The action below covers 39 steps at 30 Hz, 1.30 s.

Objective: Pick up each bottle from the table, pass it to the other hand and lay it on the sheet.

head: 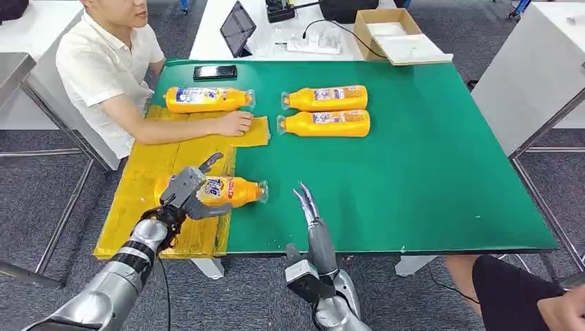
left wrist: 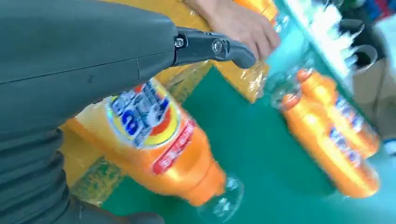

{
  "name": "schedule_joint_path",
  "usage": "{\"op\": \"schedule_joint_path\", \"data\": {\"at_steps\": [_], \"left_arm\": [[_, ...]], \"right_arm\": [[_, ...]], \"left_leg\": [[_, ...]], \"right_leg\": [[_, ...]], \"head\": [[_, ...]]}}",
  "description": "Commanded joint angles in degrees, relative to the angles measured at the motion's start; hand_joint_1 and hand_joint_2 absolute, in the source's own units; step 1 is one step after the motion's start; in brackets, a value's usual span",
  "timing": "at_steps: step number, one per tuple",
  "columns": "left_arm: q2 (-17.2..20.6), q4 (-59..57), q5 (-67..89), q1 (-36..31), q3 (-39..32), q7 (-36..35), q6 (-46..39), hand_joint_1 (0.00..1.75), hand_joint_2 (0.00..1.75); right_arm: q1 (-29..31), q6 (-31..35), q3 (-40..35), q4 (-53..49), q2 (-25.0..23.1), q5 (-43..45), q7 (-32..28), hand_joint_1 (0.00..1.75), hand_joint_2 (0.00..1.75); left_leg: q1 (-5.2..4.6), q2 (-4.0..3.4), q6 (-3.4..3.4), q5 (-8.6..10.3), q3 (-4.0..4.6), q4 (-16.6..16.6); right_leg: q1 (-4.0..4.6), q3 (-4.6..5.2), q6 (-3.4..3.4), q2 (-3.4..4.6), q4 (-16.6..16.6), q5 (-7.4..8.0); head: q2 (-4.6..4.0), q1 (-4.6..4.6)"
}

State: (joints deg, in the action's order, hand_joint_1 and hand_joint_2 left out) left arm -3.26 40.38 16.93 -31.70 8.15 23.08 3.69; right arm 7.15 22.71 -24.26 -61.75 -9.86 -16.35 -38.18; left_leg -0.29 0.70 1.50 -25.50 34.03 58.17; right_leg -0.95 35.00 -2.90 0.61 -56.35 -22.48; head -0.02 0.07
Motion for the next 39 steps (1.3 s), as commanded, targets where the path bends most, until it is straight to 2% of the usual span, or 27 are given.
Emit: {"op": "schedule_joint_path", "data": {"at_steps": [1,4,6,11,15,17,18,20,23,27,30,33,35,39], "left_arm": [[-1.2,10.8,-7.2,3.8,-3.1,1.7,-2.9,0.0,1.75],[-2.2,14.3,-12.3,5.5,-5.3,3.9,-2.6,0.0,1.75],[-4.1,23.5,-19.7,10.6,-7.5,4.3,-3.1,0.0,1.75],[-6.9,42.2,-27.0,24.2,-4.2,5.1,-3.9,0.0,1.75],[-6.4,42.1,-27.3,24.1,-3.4,5.0,-4.7,0.0,1.75],[-9.1,45.0,-33.2,27.5,-4.6,4.9,-4.2,0.0,1.75],[-11.0,48.3,-37.1,31.4,-4.0,4.2,-3.6,0.0,1.75],[-11.9,51.3,-36.8,37.5,-0.1,3.6,-5.3,0.0,1.75],[-10.2,49.3,-35.5,40.4,4.5,5.6,-7.4,0.0,1.75],[-8.5,52.0,-33.7,40.1,5.3,8.0,-8.2,0.0,1.75],[-8.1,54.0,-30.8,39.5,5.9,7.9,-8.7,0.0,1.75],[-8.1,54.0,-30.7,39.5,6.0,7.9,-8.7,0.0,1.75],[-8.1,54.2,-30.2,39.5,6.7,7.5,-9.2,0.0,1.75],[-8.7,54.1,-29.4,39.2,7.7,7.2,-10.3,0.0,1.75]], "right_arm": [[1.3,-0.7,-1.0,2.7,1.0,-0.2,-1.8,0.0,0.0],[1.0,-0.7,-1.1,2.5,1.2,-0.6,-1.8,0.0,0.0],[-1.4,-2.0,0.0,-1.6,1.8,0.3,-1.7,0.0,0.0],[-7.2,-1.8,5.3,-15.6,4.3,0.7,0.9,0.0,0.0],[-7.3,-2.5,6.0,-15.7,4.1,0.4,1.3,0.0,0.0],[-8.5,2.1,8.7,-17.6,3.7,-1.5,0.8,0.0,0.0],[-9.7,3.4,10.8,-19.8,3.9,-1.2,1.4,0.0,1.75],[-11.2,5.0,14.4,-22.5,3.9,-1.1,2.1,0.0,1.75],[-10.9,7.7,16.4,-21.0,5.3,-7.9,3.4,0.0,1.75],[-6.9,8.3,16.4,-13.6,10.4,-19.1,7.8,0.0,1.75],[-2.7,7.1,17.9,-8.4,12.5,-20.2,8.3,0.0,1.75],[-2.5,7.1,17.8,-8.3,12.3,-20.2,8.3,0.0,1.75],[-0.7,5.7,16.9,-5.7,13.5,-24.0,11.6,0.0,1.75],[1.7,4.3,16.4,-2.6,14.6,-24.8,12.6,0.0,1.75]], "left_leg": [[0.1,-0.07,-0.11,-0.09,-0.16,0.0],[0.07,-0.07,-0.08,-0.06,-0.07,0.0],[0.05,-0.06,-0.06,-0.04,-0.03,0.0],[0.02,-0.09,-0.06,-0.19,-0.19,0.0],[0.01,-0.05,-0.06,-0.19,-0.03,0.0],[0.03,-0.04,-0.08,-0.18,0.03,0.0],[0.0,-0.05,-0.05,-0.17,0.11,0.0],[-0.01,-0.07,-0.05,-0.23,0.04,0.0],[-0.03,-0.08,-0.03,-0.28,-0.08,-0.1],[0.0,-0.04,-0.05,-0.26,-0.01,0.0],[0.02,-0.09,-0.04,-0.2,0.06,0.0],[0.02,-0.15,-0.03,-0.19,0.12,0.0],[0.02,-0.13,-0.05,-0.2,0.04,-0.1],[0.03,-0.19,-0.01,-0.19,0.02,-0.1]], "right_leg": [[0.11,-0.17,0.13,-0.04,0.1,-0.07],[0.07,-0.06,0.08,0.02,0.0,-0.03],[0.05,-0.03,0.06,0.0,0.0,-0.02],[0.02,-0.18,0.07,-0.04,0.1,-0.18],[0.02,-0.05,0.06,-0.06,0.1,-0.15],[0.05,-0.01,0.09,-0.08,0.1,-0.14],[0.01,0.09,0.07,-0.06,0.1,-0.12],[0.01,0.02,0.07,-0.04,0.1,-0.17],[0.0,-0.09,0.06,-0.05,0.2,-0.2],[0.03,-0.04,0.07,-0.09,0.2,-0.16],[0.05,0.02,0.06,-0.04,0.2,-0.07],[0.04,0.08,0.04,0.04,0.2,-0.03],[0.05,0.0,0.06,0.0,0.2,-0.05],[0.06,-0.01,0.05,0.05,0.2,-0.03]], "head": [[0.0,0.0],[0.0,0.0],[0.0,0.0],[0.0,0.0],[0.0,0.0],[0.0,0.0],[0.0,0.02],[0.0,-0.02],[0.0,0.0],[0.0,-0.02],[0.0,-0.02],[0.0,0.0],[0.0,0.0],[0.0,-0.04]]}}
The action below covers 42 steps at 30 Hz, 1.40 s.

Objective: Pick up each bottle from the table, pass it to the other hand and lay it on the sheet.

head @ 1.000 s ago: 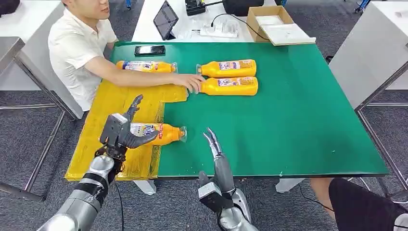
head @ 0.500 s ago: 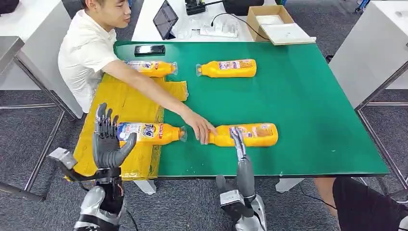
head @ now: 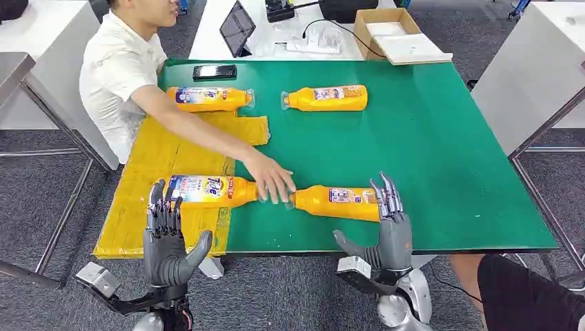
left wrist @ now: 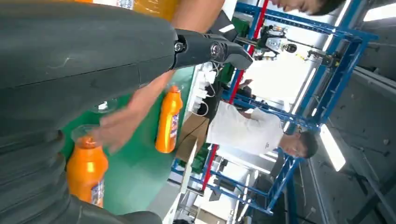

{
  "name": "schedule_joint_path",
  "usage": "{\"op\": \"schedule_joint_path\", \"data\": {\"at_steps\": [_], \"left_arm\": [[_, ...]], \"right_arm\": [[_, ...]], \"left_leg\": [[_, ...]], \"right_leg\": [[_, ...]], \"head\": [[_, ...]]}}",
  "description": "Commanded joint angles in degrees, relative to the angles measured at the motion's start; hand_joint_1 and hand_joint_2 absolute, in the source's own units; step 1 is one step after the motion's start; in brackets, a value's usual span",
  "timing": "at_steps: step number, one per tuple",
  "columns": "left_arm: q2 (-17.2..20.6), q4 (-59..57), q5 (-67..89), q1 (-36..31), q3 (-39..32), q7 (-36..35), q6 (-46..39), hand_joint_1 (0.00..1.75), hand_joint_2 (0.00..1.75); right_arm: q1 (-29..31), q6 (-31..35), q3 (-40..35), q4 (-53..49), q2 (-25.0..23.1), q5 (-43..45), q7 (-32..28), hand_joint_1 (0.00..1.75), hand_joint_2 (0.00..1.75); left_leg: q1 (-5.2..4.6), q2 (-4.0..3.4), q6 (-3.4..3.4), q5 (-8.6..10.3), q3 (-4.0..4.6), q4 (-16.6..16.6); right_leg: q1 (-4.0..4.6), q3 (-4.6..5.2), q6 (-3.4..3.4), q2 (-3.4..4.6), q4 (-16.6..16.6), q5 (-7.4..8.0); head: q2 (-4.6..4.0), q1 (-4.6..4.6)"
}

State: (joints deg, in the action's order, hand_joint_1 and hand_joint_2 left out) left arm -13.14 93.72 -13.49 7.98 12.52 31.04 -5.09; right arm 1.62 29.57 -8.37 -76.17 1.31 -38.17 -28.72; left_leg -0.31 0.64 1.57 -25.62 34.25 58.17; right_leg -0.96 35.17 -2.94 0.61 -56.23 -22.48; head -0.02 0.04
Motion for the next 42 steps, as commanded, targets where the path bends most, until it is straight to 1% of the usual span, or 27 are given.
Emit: {"op": "schedule_joint_path", "data": {"at_steps": [1,2,4,6,8,10,11,13,14,16,18,21,22,24,25,28,29,30,32,34,35,37,38,39,40,41,42], "left_arm": [[1.2,0.7,1.0,-0.4,3.3,-0.7,-1.5,0.0,1.75],[1.2,0.7,1.0,-0.4,3.3,-0.7,-1.5,0.0,1.75],[1.4,0.7,1.0,-0.5,3.2,-0.7,-1.5,0.0,1.75],[1.4,0.2,1.3,-0.5,3.3,-1.2,-2.4,0.0,1.75],[0.0,1.5,3.5,0.4,1.4,1.7,-7.5,0.0,1.75],[0.3,3.3,8.9,1.1,1.7,3.0,-12.2,0.0,1.75],[0.4,3.5,9.0,1.0,1.9,2.9,-12.3,0.0,1.75],[0.8,2.7,8.5,0.5,2.2,1.6,-12.1,0.0,1.75],[0.9,2.4,8.8,0.4,2.4,1.5,-12.5,0.0,1.75],[0.6,2.0,9.4,0.0,2.3,2.3,-14.0,0.0,1.75],[0.6,2.1,10.1,-0.6,2.6,3.4,-15.2,0.0,1.75],[1.2,2.8,10.6,-0.4,3.6,3.1,-15.7,0.0,1.75],[1.4,2.7,10.5,-0.4,3.8,2.4,-15.7,0.0,1.75],[1.4,2.6,10.5,-0.4,3.8,2.4,-15.7,0.0,1.75],[1.4,2.6,10.5,-0.4,3.8,2.4,-15.7,0.0,1.75],[1.5,1.9,10.6,-0.5,3.6,1.6,-15.5,0.0,1.75],[1.5,2.0,10.7,-0.4,3.4,1.5,-15.5,0.0,1.75],[1.6,2.1,10.9,-0.4,3.3,1.4,-15.3,0.0,1.75],[1.8,2.4,5.3,0.1,3.2,-2.9,-9.9,0.0,1.75],[1.8,2.3,5.3,0.3,3.2,-2.9,-9.9,0.0,1.75],[1.8,2.1,0.9,0.4,3.4,-5.4,-6.3,0.0,1.75],[1.3,1.7,-0.3,0.6,2.9,-5.8,-5.9,0.0,1.75],[1.3,2.0,0.0,0.8,2.8,-5.7,-6.3,0.0,1.75],[1.4,2.4,0.3,0.9,2.8,-5.7,-6.5,0.0,1.75],[1.6,2.8,0.7,1.2,2.9,-5.8,-6.6,0.0,1.75],[1.7,2.9,0.7,1.3,2.7,-5.8,-6.7,0.0,1.75],[1.7,2.9,0.8,1.3,2.5,-5.9,-6.9,0.0,1.75]], "right_arm": [[7.2,-2.6,0.5,12.0,3.3,-3.0,3.1,0.0,1.75],[7.2,-2.6,0.5,12.0,3.3,-3.0,3.1,0.0,1.75],[7.2,-2.7,0.4,12.3,3.3,-3.0,3.1,0.0,1.75],[9.2,-5.1,-0.6,15.5,4.3,-5.0,6.2,0.0,1.75],[10.9,-6.5,-0.9,19.7,4.9,-6.7,8.3,0.0,1.75],[12.1,-6.2,-0.7,23.0,4.8,-8.2,9.4,0.0,1.75],[12.8,-6.4,-0.7,24.0,4.9,-8.4,9.6,0.0,1.75],[14.6,-7.4,-0.4,27.4,5.2,-8.4,10.2,0.0,1.75],[15.3,-7.7,-0.6,28.5,5.3,-9.1,10.8,0.0,1.75],[16.8,-9.3,-1.0,30.6,5.7,-9.5,11.3,0.0,1.75],[18.4,-11.0,-1.6,32.6,5.9,-9.7,11.7,0.0,1.75],[18.5,-11.7,-2.5,33.1,6.5,-10.9,13.2,0.0,1.75],[18.7,-11.9,-2.8,33.4,6.8,-11.4,14.1,0.0,1.75],[18.8,-12.0,-2.7,33.4,7.0,-11.4,14.1,0.0,1.75],[18.8,-12.0,-2.7,33.4,7.0,-11.4,14.1,0.0,1.75],[19.9,-10.9,-3.8,34.9,8.1,-15.1,18.0,0.0,1.75],[20.3,-10.7,-4.2,35.3,8.6,-16.4,19.0,0.0,1.75],[20.6,-10.8,-4.2,35.6,8.9,-17.3,19.7,0.0,1.75],[20.3,-12.1,-3.5,35.5,9.3,-17.4,20.4,0.0,1.75],[20.0,-11.9,-3.5,35.5,9.5,-17.4,20.3,0.0,1.75],[20.0,-12.3,-3.4,35.9,9.7,-17.6,20.6,0.0,1.75],[20.4,-13.7,-3.5,37.2,9.9,-17.5,20.7,0.0,1.75],[20.6,-16.1,-4.9,38.4,10.7,-17.9,20.6,0.0,1.75],[20.2,-17.9,-6.2,38.7,11.6,-18.5,20.6,0.0,1.75],[19.3,-20.3,-5.7,38.6,12.0,-16.6,19.5,0.0,1.75],[18.7,-20.5,-5.5,38.6,12.3,-16.1,18.7,0.63,1.75],[18.5,-21.6,-6.1,39.2,13.0,-15.8,18.6,1.75,1.75]], "left_leg": [[0.02,-0.06,-0.06,-0.03,-0.14,-0.1],[0.06,-0.1,-0.11,-0.09,-0.3,-0.1],[0.05,-0.07,-0.08,-0.06,-0.21,-0.1],[0.05,-0.1,-0.09,-0.08,-0.25,-0.1],[0.05,-0.12,-0.1,-0.1,-0.32,-0.1],[0.04,-0.12,-0.06,-0.05,-0.15,0.0],[0.06,-0.2,-0.09,-0.09,-0.27,-0.1],[0.03,-0.08,-0.05,-0.02,-0.1,0.0],[0.04,-0.11,-0.1,-0.06,-0.27,-0.1],[0.02,-0.03,-0.05,-0.02,-0.11,0.0],[0.02,-0.1,-0.07,-0.05,-0.15,0.0],[0.02,-0.03,-0.07,-0.04,-0.15,0.0],[0.05,-0.05,-0.11,-0.09,-0.23,0.0],[0.02,0.01,-0.07,-0.04,-0.13,0.0],[0.04,-0.05,-0.11,-0.1,-0.26,0.0],[0.03,-0.04,-0.09,-0.06,-0.21,-0.1],[0.05,-0.09,-0.13,-0.12,-0.36,-0.1],[0.04,-0.03,-0.08,-0.06,-0.19,0.0],[0.02,-0.02,-0.09,-0.06,-0.21,0.0],[0.01,0.03,-0.06,-0.03,-0.14,0.0],[0.03,-0.01,-0.1,-0.06,-0.24,-0.1],[0.02,0.04,-0.05,-0.02,-0.11,0.0],[0.03,-0.03,-0.1,-0.08,-0.29,-0.1],[0.02,0.01,-0.09,-0.07,-0.23,-0.1],[0.02,0.08,-0.06,-0.04,-0.17,-0.1],[0.05,0.07,-0.1,-0.06,-0.3,-0.1],[0.04,0.15,-0.08,-0.05,-0.27,-0.1]], "right_leg": [[0.03,-0.12,0.06,0.0,0.1,-0.02],[0.08,-0.27,0.12,-0.01,0.1,-0.07],[0.06,-0.19,0.09,0.01,0.1,-0.04],[0.06,-0.22,0.1,0.04,0.1,-0.05],[0.07,-0.3,0.12,0.03,0.1,-0.07],[0.05,-0.14,0.06,0.08,0.1,-0.01],[0.08,-0.25,0.11,0.12,0.1,-0.03],[0.03,-0.1,0.06,0.04,0.1,0.0],[0.06,-0.26,0.11,0.03,0.1,-0.03],[0.02,-0.11,0.06,0.04,0.0,-0.01],[0.03,-0.13,0.08,0.08,0.0,-0.01],[0.03,-0.14,0.08,0.01,0.0,-0.03],[0.06,-0.23,0.12,0.0,0.0,-0.07],[0.03,-0.13,0.07,-0.02,0.0,-0.05],[0.06,-0.24,0.12,0.01,0.0,-0.09],[0.04,-0.2,0.1,0.01,0.0,-0.05],[0.07,-0.34,0.15,0.03,0.1,-0.09],[0.05,-0.19,0.09,0.0,0.0,-0.04],[0.04,-0.2,0.1,-0.02,0.0,-0.06],[0.02,-0.14,0.07,-0.03,0.0,-0.03],[0.05,-0.24,0.12,-0.03,0.1,-0.06],[0.03,-0.12,0.06,-0.02,0.1,-0.02],[0.05,-0.28,0.12,-0.01,0.1,-0.08],[0.04,-0.24,0.1,-0.03,0.1,-0.07],[0.04,-0.2,0.07,-0.08,0.1,-0.05],[0.07,-0.32,0.11,-0.11,0.1,-0.08],[0.06,-0.3,0.09,-0.17,0.1,-0.09]], "head": [[0.0,0.0],[0.0,0.0],[0.0,0.0],[0.0,0.0],[0.0,0.02],[0.0,0.02],[0.0,0.0],[0.0,0.0],[0.0,0.02],[0.0,0.02],[0.0,0.0],[0.0,-0.02],[0.0,0.0],[0.0,0.0],[0.0,0.0],[0.0,0.0],[0.0,0.0],[0.0,0.0],[0.0,0.0],[0.0,0.0],[0.0,0.0],[0.0,0.0],[0.0,0.0],[0.0,0.0],[0.0,0.0],[0.0,0.0],[0.0,0.0]]}}
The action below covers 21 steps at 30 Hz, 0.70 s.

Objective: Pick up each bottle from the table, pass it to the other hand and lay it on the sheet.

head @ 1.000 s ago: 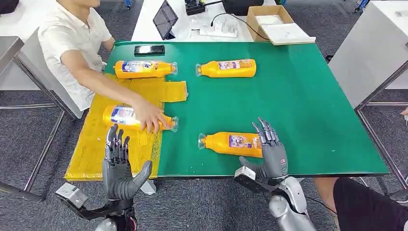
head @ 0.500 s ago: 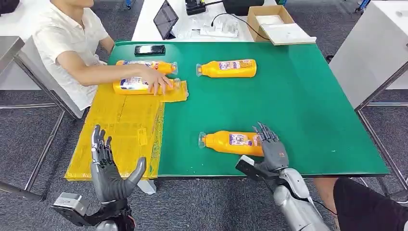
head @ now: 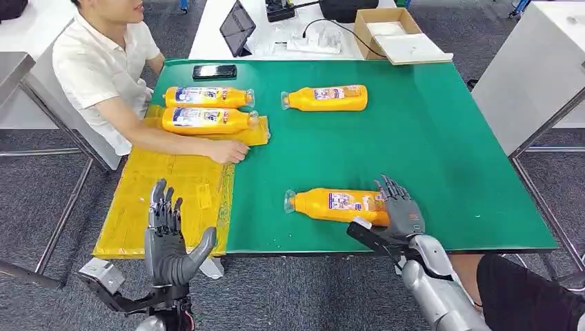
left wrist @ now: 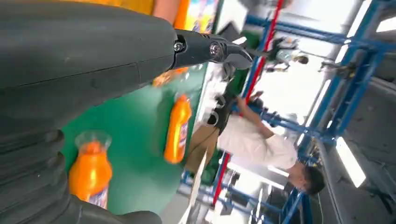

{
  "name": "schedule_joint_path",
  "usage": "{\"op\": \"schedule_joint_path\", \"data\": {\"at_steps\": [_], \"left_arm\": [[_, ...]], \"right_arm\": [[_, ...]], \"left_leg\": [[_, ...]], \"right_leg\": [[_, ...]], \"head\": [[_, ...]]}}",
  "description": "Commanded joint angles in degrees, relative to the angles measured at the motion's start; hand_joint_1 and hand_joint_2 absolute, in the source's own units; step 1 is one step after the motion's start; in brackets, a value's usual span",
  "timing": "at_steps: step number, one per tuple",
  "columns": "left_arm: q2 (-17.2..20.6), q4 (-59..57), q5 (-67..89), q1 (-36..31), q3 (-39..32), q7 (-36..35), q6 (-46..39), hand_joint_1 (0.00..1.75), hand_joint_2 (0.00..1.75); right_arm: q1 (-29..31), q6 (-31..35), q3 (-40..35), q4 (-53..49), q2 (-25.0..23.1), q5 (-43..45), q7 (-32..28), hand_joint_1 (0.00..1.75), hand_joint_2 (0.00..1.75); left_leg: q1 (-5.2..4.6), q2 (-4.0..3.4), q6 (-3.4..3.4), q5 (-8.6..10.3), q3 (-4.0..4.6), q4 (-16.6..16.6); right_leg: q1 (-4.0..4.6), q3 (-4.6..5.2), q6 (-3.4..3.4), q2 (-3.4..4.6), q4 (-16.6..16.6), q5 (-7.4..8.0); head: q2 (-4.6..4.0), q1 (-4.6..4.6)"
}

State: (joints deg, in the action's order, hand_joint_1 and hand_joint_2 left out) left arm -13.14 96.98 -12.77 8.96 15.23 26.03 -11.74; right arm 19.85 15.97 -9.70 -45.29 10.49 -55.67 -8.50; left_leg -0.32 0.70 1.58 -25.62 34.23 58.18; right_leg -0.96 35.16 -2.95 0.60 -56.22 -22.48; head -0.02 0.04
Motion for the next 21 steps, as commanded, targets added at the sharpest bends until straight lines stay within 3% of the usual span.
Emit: {"op": "schedule_joint_path", "data": {"at_steps": [1,7,14,21], "left_arm": [[1.7,-0.4,0.0,0.3,-0.3,-0.9,-0.3,0.0,1.75],[1.7,-1.8,0.3,-0.9,-0.1,-0.8,-1.1,0.0,1.75],[1.7,-2.1,0.3,-1.0,0.0,-0.7,-1.2,0.0,1.75],[2.4,-3.5,-2.2,-1.4,1.2,-2.4,-0.2,0.0,1.75]], "right_arm": [[0.0,-8.0,-4.5,8.5,4.0,2.1,-1.8,1.75,1.75],[0.4,-6.4,-2.8,8.9,1.9,6.0,-6.5,1.75,1.75],[0.6,-6.2,-2.8,9.2,1.7,6.3,-7.0,1.75,1.75],[-0.2,-5.4,-0.7,9.0,0.3,12.5,-13.4,1.75,1.75]], "left_leg": [[0.07,0.1,-0.07,-0.03,-0.28,-0.1],[0.07,0.06,-0.06,-0.03,-0.45,-0.1],[0.09,-0.05,-0.14,-0.05,-0.78,-0.1],[0.15,-0.02,-0.2,-0.04,-0.88,-0.2]], "right_leg": [[0.08,-0.31,0.09,-0.17,0.1,-0.07],[0.08,-0.49,0.07,-0.1,0.2,-0.05],[0.11,-0.77,0.14,-0.13,0.2,-0.06],[0.19,-0.9,0.22,-0.22,0.3,-0.06]], "head": [[0.0,0.0],[0.0,0.0],[0.0,0.0],[0.0,0.0]]}}
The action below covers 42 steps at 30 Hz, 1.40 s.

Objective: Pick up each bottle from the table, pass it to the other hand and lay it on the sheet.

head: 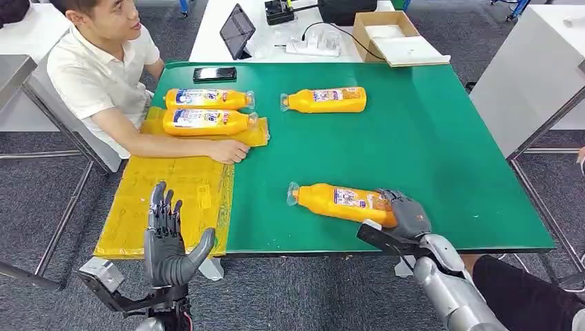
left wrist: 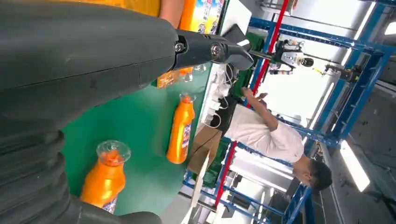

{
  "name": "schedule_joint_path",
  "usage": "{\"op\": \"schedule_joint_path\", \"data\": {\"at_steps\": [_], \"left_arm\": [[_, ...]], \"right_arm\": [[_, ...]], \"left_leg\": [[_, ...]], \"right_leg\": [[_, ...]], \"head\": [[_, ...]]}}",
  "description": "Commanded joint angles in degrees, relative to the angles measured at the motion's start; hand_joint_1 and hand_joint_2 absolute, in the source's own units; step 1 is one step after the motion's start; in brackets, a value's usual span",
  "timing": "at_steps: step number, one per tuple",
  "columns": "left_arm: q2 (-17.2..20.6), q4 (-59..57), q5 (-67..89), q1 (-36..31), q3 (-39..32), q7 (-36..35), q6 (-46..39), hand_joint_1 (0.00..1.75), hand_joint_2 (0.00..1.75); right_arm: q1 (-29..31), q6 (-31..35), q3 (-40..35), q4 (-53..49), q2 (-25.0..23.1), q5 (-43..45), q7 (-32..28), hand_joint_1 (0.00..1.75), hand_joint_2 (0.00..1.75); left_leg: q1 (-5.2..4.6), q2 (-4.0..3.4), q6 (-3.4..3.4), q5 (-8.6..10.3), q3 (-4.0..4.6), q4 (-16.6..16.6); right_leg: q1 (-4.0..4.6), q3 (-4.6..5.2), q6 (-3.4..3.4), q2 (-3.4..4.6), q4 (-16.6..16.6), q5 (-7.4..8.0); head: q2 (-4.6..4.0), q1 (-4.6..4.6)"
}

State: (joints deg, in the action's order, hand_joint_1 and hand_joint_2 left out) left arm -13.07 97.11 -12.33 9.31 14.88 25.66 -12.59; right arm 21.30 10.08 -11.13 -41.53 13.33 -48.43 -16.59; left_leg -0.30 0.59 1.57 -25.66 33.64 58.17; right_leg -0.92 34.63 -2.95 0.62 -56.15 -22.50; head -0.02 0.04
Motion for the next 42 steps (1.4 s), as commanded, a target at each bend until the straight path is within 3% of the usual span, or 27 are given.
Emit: {"op": "schedule_joint_path", "data": {"at_steps": [1,3,9,11,14,16,17,18,22,32,37,42], "left_arm": [[2.3,-3.7,-2.3,-1.7,1.5,-1.5,0.3,0.0,1.75],[1.8,-3.8,-2.1,-1.6,0.9,-0.6,-1.2,0.0,1.75],[1.9,-3.7,-6.6,-0.9,0.7,-3.3,0.9,0.0,1.75],[2.7,-4.5,-13.4,-0.2,1.4,-6.8,5.1,0.0,1.75],[4.0,-7.7,-10.8,-0.2,3.3,-5.5,4.3,0.0,1.75],[5.7,-12.0,-8.7,-1.1,6.6,-8.3,5.3,0.0,1.75],[6.4,-14.5,-13.9,-1.5,8.0,-11.8,10.0,0.0,1.75],[6.8,-17.2,-13.9,-2.0,9.6,-10.4,11.1,0.0,1.75],[6.1,-19.6,-11.6,-3.7,11.9,-8.4,10.1,0.0,1.75],[6.6,-18.4,-11.7,-3.7,12.0,-8.8,9.5,0.0,1.75],[5.9,-19.3,-13.9,-5.0,12.5,-10.1,10.6,0.0,1.75],[6.3,-15.1,-5.0,-5.5,13.3,-6.4,7.2,0.0,1.75]], "right_arm": [[-1.8,1.2,1.4,4.5,-3.0,6.2,-6.3,1.75,1.75],[-3.3,2.6,3.2,0.7,-4.4,9.1,-9.0,1.75,1.75],[-5.8,2.4,4.3,-4.8,-5.1,11.3,-9.4,1.75,1.75],[-7.2,1.0,5.5,-9.2,-6.0,15.0,-11.2,1.75,1.75],[-9.4,0.0,5.9,-16.7,-8.5,19.3,-12.4,1.75,1.75],[-10.7,-1.9,4.4,-20.5,-9.8,21.7,-12.7,1.75,1.75],[-10.5,-3.6,2.6,-20.1,-9.4,22.1,-12.4,1.75,1.75],[-9.9,-4.6,1.6,-18.5,-10.2,23.3,-13.3,1.75,1.75],[-9.1,-4.6,0.0,-16.1,-12.7,24.7,-15.3,1.75,1.75],[-8.9,-4.3,-0.4,-16.0,-12.0,25.1,-15.4,1.75,1.75],[-8.9,-6.8,-0.6,-16.4,-17.7,31.5,-17.2,1.75,1.75],[-8.3,-7.5,-5.2,-14.5,-18.6,32.3,-17.4,1.75,1.75]], "left_leg": [[0.13,0.09,-0.2,0.01,-0.31,-0.3],[0.07,0.02,-0.12,-0.01,-0.21,-0.1],[0.06,-0.1,-0.17,-0.05,-0.13,-0.1],[0.05,-0.06,-0.15,-0.06,-0.1,-0.1],[0.02,-0.07,-0.11,-0.05,-0.02,-0.1],[0.01,-0.17,-0.13,-0.06,0.07,-0.1],[-0.02,-0.1,-0.08,-0.02,0.23,-0.1],[0.01,-0.15,-0.18,-0.08,0.02,-0.2],[0.01,-0.04,-0.09,-0.01,0.21,-0.1],[0.03,-0.04,-0.12,-0.05,0.17,-0.1],[0.02,-0.1,-0.1,-0.04,0.33,-0.1],[0.08,-0.13,-0.15,-0.07,0.27,-0.1]], "right_leg": [[0.15,-0.39,0.23,-0.25,0.3,-0.03],[0.09,-0.25,0.14,-0.12,0.2,-0.03],[0.08,-0.15,0.18,-0.01,0.1,-0.05],[0.07,-0.11,0.17,-0.06,0.1,-0.07],[0.02,-0.02,0.12,0.03,0.0,-0.05],[0.01,0.07,0.15,0.12,0.0,-0.04],[-0.03,0.2,0.1,0.06,0.0,-0.01],[0.01,0.02,0.21,0.05,0.1,-0.08],[0.0,0.19,0.1,0.0,0.0,-0.02],[0.02,0.14,0.15,-0.03,0.1,-0.07],[0.01,0.31,0.12,0.05,0.0,-0.03],[0.07,0.28,0.17,0.04,0.0,-0.07]], "head": [[0.0,0.02],[0.0,0.02],[0.0,0.0],[0.0,-0.02],[0.0,0.0],[0.0,0.0],[0.0,0.0],[0.0,0.0],[0.0,-0.02],[0.0,0.0],[0.0,0.0],[0.0,0.0]]}}
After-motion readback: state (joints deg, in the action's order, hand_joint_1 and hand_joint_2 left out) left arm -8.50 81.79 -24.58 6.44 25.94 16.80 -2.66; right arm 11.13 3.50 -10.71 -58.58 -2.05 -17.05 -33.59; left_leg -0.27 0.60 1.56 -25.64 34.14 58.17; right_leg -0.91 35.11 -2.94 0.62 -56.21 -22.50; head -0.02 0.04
